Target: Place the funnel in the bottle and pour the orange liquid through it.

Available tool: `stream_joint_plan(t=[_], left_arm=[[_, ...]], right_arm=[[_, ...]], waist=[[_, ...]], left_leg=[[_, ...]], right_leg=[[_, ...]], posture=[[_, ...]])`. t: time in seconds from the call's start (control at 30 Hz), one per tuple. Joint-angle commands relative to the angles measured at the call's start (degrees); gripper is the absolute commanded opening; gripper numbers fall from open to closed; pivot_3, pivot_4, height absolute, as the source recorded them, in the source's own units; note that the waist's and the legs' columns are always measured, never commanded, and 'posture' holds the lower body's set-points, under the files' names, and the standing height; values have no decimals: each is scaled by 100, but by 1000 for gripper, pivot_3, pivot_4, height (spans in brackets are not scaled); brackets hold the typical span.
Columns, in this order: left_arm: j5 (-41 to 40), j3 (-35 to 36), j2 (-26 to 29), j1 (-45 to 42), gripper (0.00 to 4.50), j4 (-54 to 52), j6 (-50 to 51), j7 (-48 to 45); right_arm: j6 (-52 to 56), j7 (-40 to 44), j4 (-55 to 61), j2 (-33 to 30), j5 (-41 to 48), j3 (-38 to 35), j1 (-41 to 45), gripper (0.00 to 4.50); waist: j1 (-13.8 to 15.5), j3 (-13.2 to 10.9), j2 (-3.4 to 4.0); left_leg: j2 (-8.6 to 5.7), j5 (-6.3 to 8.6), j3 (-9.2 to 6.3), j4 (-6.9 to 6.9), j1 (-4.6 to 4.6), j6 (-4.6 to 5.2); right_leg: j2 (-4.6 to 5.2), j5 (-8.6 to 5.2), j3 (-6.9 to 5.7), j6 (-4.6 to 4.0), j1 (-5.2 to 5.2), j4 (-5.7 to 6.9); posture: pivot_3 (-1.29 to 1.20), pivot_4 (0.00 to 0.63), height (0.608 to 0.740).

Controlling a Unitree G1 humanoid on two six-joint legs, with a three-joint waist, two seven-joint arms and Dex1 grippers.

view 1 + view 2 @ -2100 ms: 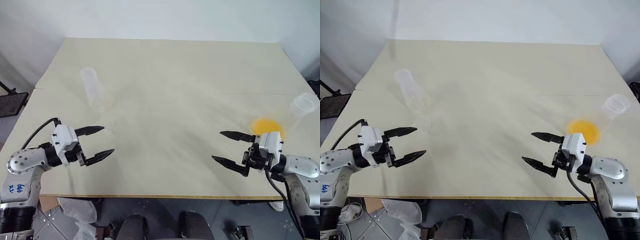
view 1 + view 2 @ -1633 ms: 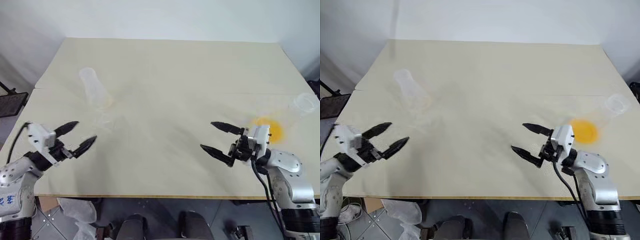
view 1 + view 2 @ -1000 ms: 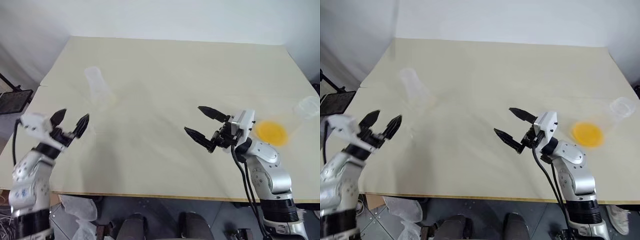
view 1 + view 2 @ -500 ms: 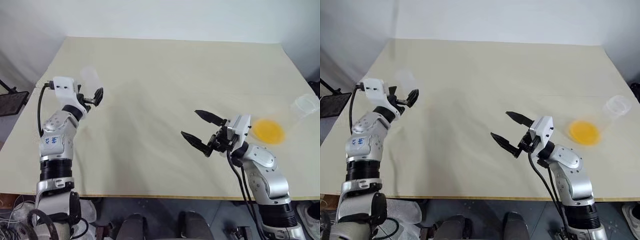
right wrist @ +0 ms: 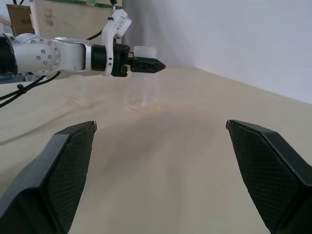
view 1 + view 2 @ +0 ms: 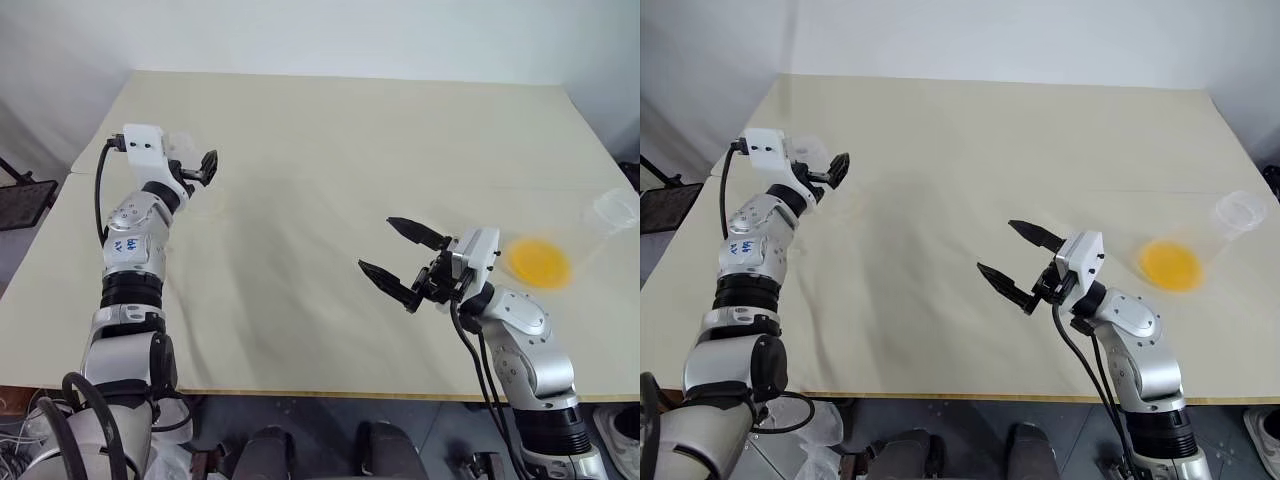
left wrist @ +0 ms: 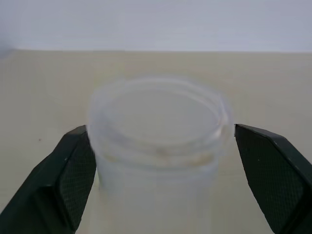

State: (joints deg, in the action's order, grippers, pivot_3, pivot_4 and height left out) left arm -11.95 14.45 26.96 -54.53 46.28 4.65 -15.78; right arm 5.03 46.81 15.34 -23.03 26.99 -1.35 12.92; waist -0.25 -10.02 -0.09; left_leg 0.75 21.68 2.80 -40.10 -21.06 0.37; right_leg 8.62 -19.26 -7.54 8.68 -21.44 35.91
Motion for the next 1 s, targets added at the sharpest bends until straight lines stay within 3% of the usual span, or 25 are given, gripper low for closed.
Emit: stream_joint_plan(t=[0.03, 0.2, 0.23, 0.4, 0.67, 0.87, 1.0], left_arm=[[99, -6, 137, -249, 4045, 246, -242, -97], [58, 46, 157, -342, 2642, 375, -489, -277], [40, 58, 146, -355, 2537, 349, -562, -313], [-251, -8, -48, -305, 2536, -133, -757, -1137], [-636, -1159, -550, 131, 2536, -1918, 241, -3352], [-303, -2136, -1289, 52, 2536, -1764, 15, -4336], [-236, -2197, -1725, -116, 2536, -1220, -275, -4342]], right_arm=[[-98, -73, 291, -1, 37, -81, -71, 4500], [-142, -148, 321, 1, 13, -108, -134, 4500], [-160, -156, 322, -2, 2, -108, -154, 4500], [-247, -198, 351, -75, -71, -188, -348, 4500], [-212, -275, 752, -559, -3, -931, -1141, 4500], [-209, -388, 1190, -801, 94, -1809, -2161, 4500], [-204, -533, 1398, -759, 76, -1938, -2390, 4500]], waist=[[-3, 0, 0], [-3, 0, 0], [-4, 0, 0], [19, -1, -1], [15, -2, -3], [40, -2, -4], [20, -2, -3]], left_leg=[[0, 0, -1, 1, -3, 0], [0, 0, -1, 1, -4, 0], [1, 0, -1, 1, -4, 0], [-2, 0, -6, 0, -8, 0], [-6, 0, -12, 0, -14, 0], [-3, 0, 5, -5, -10, 0], [2, -1, 17, -9, -7, 2]], right_leg=[[0, 0, -4, 0, -2, 0], [0, 0, -5, 0, -3, 1], [0, 0, -5, 0, -3, 1], [2, 0, -6, 0, -3, 2], [4, 0, -9, 1, -1, 1], [3, 0, -3, 1, -1, 0], [2, 0, 2, 1, -1, -4]], posture=[[0, 150, 740], [0, 150, 740], [0, 150, 740], [0, 150, 740], [0, 150, 740], [0, 150, 740], [0, 150, 740]])
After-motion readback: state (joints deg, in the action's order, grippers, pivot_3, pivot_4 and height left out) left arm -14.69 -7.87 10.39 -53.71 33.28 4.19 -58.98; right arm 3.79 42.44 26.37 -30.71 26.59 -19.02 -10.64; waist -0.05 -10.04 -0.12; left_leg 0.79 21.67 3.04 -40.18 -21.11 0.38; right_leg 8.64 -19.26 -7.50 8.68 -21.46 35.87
